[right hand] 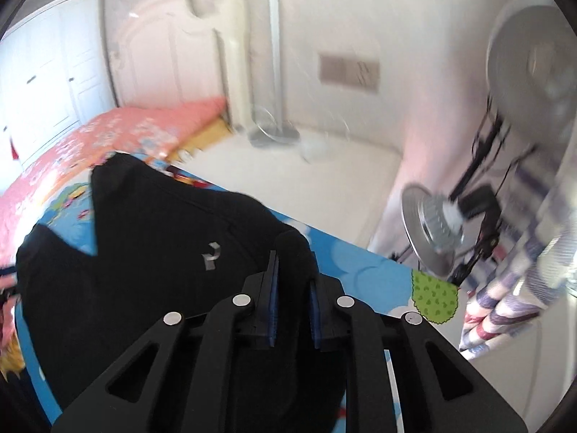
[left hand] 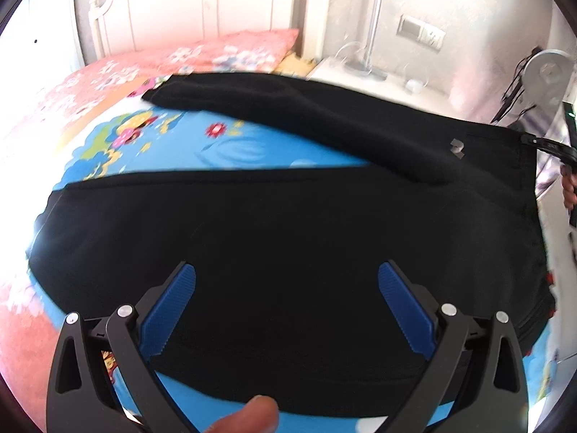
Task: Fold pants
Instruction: 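Lower both grippers onto the waistband edge of the black sweatpants, then close both grippers on the waistband and lift it off the sheet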
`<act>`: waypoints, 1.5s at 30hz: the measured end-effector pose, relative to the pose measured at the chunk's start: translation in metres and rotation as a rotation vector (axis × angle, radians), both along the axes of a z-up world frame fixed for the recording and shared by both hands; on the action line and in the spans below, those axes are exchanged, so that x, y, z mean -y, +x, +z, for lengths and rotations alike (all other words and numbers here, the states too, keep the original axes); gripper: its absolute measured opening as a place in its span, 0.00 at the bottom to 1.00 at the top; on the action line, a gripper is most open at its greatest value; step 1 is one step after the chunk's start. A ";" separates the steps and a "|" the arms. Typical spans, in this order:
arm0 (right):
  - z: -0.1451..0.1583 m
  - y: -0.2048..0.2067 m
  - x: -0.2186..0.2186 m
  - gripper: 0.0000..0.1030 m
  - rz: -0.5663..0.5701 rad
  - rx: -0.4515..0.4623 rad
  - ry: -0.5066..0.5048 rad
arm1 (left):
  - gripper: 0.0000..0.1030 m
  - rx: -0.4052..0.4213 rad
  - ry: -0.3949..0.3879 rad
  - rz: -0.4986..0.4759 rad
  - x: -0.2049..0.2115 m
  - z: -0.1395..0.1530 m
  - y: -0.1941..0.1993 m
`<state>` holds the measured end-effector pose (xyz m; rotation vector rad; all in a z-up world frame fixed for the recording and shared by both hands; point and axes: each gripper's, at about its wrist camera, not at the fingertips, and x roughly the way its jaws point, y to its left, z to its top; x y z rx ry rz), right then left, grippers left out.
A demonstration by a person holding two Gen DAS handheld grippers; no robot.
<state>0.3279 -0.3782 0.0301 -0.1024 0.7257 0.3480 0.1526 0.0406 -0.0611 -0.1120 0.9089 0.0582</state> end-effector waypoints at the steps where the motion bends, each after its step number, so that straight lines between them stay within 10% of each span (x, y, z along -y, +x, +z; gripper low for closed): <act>1: 0.009 -0.031 -0.012 0.15 0.021 0.040 -0.009 | 0.98 0.021 -0.012 -0.009 0.001 0.005 0.001; 7: -0.009 -0.174 -0.062 0.14 0.116 0.050 -0.013 | 0.98 0.080 -0.097 -0.067 0.005 0.020 0.004; 12: -0.075 -0.205 -0.081 0.14 0.067 -0.104 0.007 | 0.97 0.014 -0.358 -0.190 -0.004 0.014 0.043; 18: -0.096 -0.209 -0.082 0.14 -0.029 -0.128 0.075 | 0.60 -0.158 -0.677 -0.173 -0.016 -0.020 0.137; 25: -0.094 -0.212 -0.081 0.15 -0.079 -0.141 0.088 | 0.42 -0.310 -0.870 -0.081 -0.010 -0.068 0.201; 29: -0.092 -0.220 -0.080 0.20 -0.149 -0.191 0.093 | 0.13 -0.371 -0.862 -0.108 0.012 -0.078 0.212; 33: -0.084 -0.243 -0.063 0.84 -0.275 -0.222 0.264 | 0.08 -0.326 -0.847 -0.148 0.019 -0.063 0.208; 38: -0.093 -0.245 -0.062 0.81 -0.305 -0.340 0.658 | 0.08 -0.294 -0.821 -0.190 0.019 -0.046 0.202; 45: -0.133 -0.210 -0.075 0.71 -0.436 -0.506 0.934 | 0.07 -0.269 -0.813 -0.212 0.015 -0.030 0.196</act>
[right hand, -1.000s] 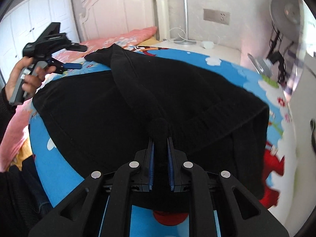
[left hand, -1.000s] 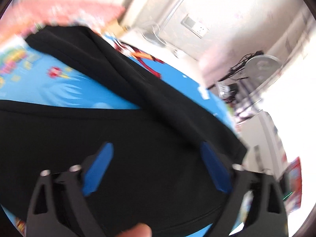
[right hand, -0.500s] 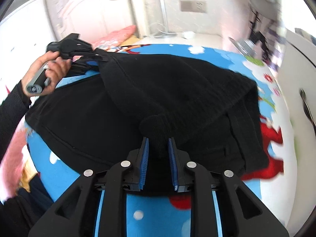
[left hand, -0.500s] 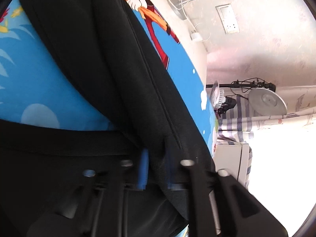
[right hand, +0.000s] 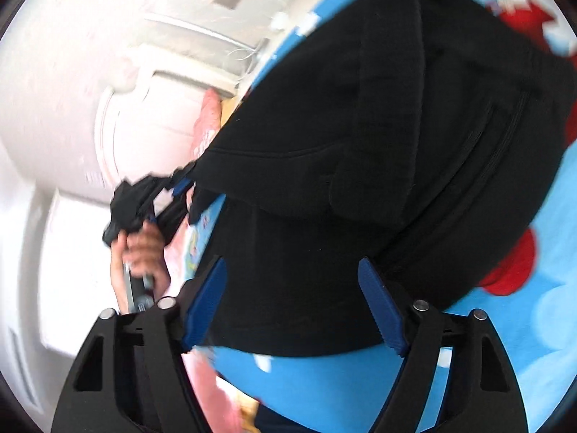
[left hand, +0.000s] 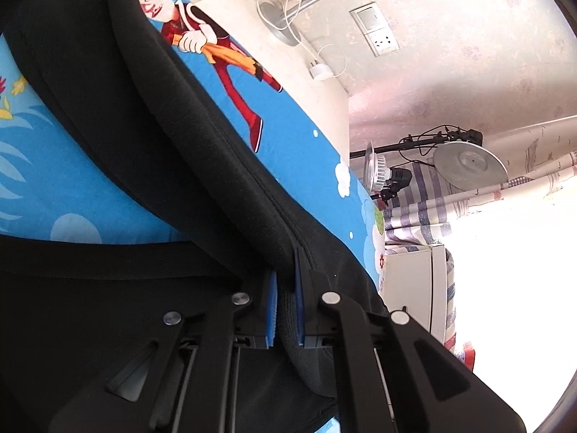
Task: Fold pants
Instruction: 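Close both grippers on the waistband and lift it off the sheet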
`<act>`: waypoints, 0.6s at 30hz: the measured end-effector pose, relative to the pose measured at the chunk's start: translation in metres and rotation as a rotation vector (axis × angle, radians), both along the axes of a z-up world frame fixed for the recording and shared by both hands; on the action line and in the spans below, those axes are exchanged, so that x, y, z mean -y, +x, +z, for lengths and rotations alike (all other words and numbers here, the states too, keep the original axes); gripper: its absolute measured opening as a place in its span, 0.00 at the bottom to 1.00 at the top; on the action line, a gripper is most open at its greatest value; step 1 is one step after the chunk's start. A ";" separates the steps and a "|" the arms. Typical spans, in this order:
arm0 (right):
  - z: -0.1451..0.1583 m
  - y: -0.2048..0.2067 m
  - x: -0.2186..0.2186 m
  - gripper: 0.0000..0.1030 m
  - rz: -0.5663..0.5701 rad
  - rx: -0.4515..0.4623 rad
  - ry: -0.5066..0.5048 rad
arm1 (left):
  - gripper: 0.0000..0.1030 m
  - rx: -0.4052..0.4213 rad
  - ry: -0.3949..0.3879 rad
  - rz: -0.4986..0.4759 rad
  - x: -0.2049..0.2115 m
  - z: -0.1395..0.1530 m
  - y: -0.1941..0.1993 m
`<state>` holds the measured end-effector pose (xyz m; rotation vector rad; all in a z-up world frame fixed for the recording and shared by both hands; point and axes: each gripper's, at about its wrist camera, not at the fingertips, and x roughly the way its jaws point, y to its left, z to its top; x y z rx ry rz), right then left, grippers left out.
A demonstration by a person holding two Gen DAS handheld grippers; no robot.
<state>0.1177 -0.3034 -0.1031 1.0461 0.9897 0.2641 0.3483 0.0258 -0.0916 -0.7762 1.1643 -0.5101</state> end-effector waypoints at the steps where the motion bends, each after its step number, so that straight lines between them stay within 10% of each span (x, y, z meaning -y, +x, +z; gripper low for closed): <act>1: -0.002 0.004 0.001 0.70 -0.028 0.001 0.019 | 0.07 0.002 0.000 0.000 -0.001 0.001 0.000; 8: -0.027 0.021 0.006 0.68 -0.163 -0.056 0.196 | 0.07 0.027 -0.002 -0.012 -0.003 0.010 -0.004; 16: -0.044 0.029 0.001 0.67 -0.298 -0.028 0.182 | 0.07 0.051 -0.003 -0.019 -0.008 0.019 -0.009; 18: -0.042 0.031 0.004 0.48 -0.316 -0.001 0.169 | 0.07 0.054 -0.008 -0.017 -0.012 0.021 -0.013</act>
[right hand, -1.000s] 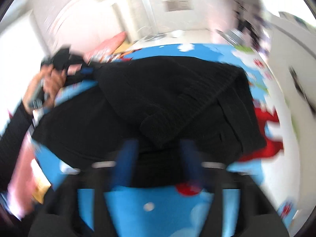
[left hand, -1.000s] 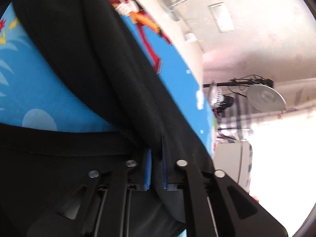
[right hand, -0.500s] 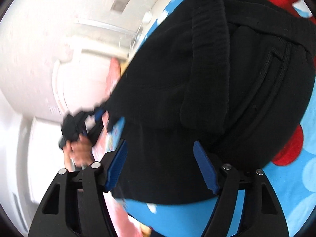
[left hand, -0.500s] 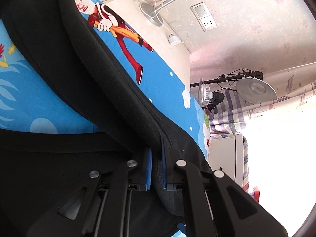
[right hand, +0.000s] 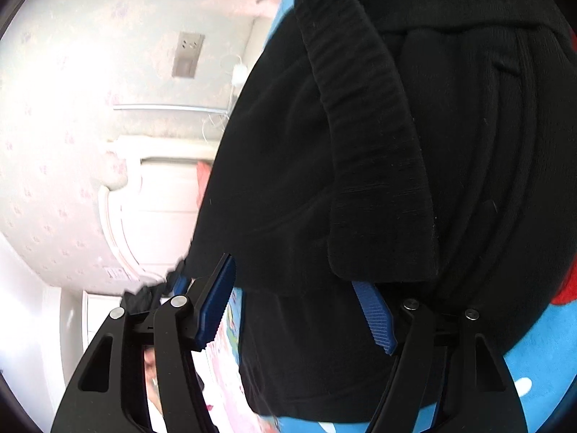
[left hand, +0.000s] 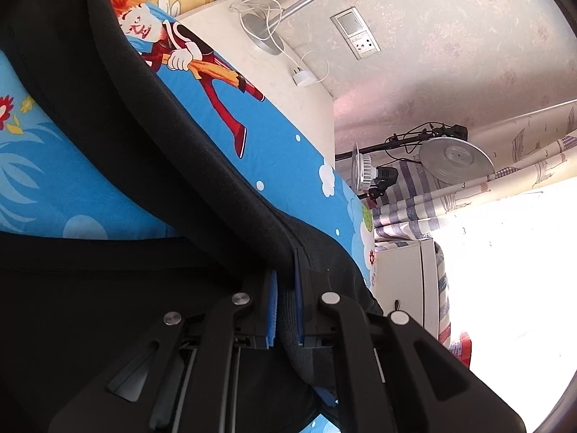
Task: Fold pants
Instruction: 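Close both grippers on the waistband and lift it off the sheet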
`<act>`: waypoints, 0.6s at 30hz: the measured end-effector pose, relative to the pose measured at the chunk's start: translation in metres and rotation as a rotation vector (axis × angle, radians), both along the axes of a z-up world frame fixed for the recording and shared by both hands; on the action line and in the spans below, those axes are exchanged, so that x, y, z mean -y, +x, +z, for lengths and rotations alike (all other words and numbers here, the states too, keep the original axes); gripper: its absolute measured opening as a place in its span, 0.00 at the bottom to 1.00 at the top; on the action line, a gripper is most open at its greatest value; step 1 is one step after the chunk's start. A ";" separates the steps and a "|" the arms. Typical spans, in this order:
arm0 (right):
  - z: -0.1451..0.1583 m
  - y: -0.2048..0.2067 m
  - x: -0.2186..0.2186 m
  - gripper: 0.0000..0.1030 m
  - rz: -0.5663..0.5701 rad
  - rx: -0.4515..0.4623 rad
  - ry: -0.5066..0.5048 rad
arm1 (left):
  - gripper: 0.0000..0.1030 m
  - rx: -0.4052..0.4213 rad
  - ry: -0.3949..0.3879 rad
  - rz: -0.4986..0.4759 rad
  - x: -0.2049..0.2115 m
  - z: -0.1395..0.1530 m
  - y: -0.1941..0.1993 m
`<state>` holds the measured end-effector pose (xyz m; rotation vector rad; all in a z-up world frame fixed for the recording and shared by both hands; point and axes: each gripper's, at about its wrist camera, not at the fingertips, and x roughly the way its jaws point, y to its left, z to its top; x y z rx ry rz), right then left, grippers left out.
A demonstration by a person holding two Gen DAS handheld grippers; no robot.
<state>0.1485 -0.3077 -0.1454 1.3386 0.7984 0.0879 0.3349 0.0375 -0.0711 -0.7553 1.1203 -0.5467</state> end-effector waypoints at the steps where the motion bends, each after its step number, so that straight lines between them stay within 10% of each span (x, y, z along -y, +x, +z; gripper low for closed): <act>1: 0.003 0.003 0.002 0.37 0.005 0.010 -0.044 | 0.07 0.004 -0.003 0.003 -0.002 0.001 -0.003; 3: 0.012 0.005 0.009 0.18 0.013 0.026 -0.123 | 0.07 0.012 -0.009 0.010 -0.006 0.003 -0.010; 12: 0.087 -0.046 0.039 0.12 -0.010 0.182 -0.424 | 0.05 0.075 0.002 0.023 -0.011 0.011 -0.114; 18: 0.034 -0.062 0.055 0.11 0.005 0.006 -0.466 | 0.05 0.075 0.071 -0.014 0.009 -0.018 -0.204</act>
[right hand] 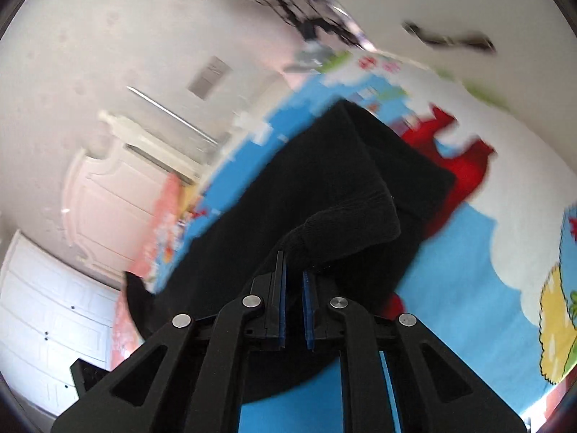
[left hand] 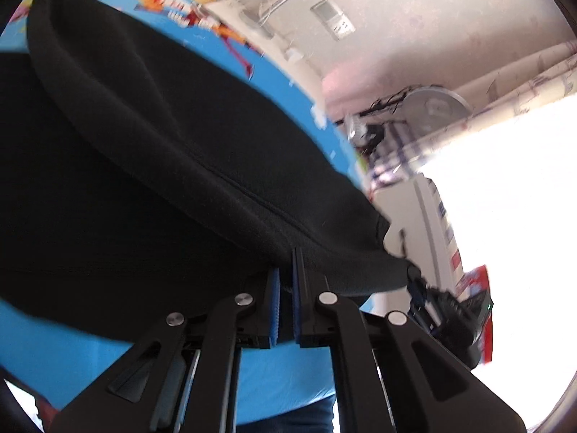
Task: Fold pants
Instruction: 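Close both grippers on the waistband and lift it off the sheet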
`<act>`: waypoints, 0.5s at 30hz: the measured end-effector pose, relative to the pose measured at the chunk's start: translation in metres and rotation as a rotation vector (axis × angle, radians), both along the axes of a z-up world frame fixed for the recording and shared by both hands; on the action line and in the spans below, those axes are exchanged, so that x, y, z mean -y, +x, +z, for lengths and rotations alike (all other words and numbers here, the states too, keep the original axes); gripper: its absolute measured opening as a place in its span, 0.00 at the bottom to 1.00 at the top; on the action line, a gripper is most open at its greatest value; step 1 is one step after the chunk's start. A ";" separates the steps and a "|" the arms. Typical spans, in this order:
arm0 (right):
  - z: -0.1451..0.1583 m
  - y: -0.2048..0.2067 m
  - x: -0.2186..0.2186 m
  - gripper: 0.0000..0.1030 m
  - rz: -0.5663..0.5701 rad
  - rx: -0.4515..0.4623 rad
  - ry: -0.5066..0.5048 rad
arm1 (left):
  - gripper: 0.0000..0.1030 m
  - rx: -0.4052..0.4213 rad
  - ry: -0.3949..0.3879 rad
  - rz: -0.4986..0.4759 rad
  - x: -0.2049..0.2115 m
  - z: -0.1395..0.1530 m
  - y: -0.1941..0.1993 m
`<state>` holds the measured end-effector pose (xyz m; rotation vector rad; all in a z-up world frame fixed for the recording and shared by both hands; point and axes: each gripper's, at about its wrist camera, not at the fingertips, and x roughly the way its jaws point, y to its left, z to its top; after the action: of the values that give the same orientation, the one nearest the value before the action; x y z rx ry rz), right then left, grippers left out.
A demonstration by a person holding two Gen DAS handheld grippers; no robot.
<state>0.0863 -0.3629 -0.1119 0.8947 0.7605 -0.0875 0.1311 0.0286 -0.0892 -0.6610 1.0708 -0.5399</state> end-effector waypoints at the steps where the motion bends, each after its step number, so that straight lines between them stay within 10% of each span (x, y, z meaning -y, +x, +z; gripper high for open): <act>1: -0.013 0.002 0.000 0.11 0.011 -0.035 -0.002 | 0.05 -0.010 0.017 -0.014 0.004 -0.009 -0.006; 10: -0.011 0.008 -0.004 0.13 0.079 -0.055 -0.064 | 0.38 -0.048 0.012 0.129 -0.075 -0.021 -0.010; 15: -0.004 0.012 -0.007 0.14 0.099 -0.044 -0.077 | 0.43 0.022 0.252 0.439 -0.181 0.008 0.028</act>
<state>0.0987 -0.3555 -0.1159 0.7828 0.8356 -0.0483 0.1592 0.2092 -0.0813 -0.6401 0.9172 -0.0320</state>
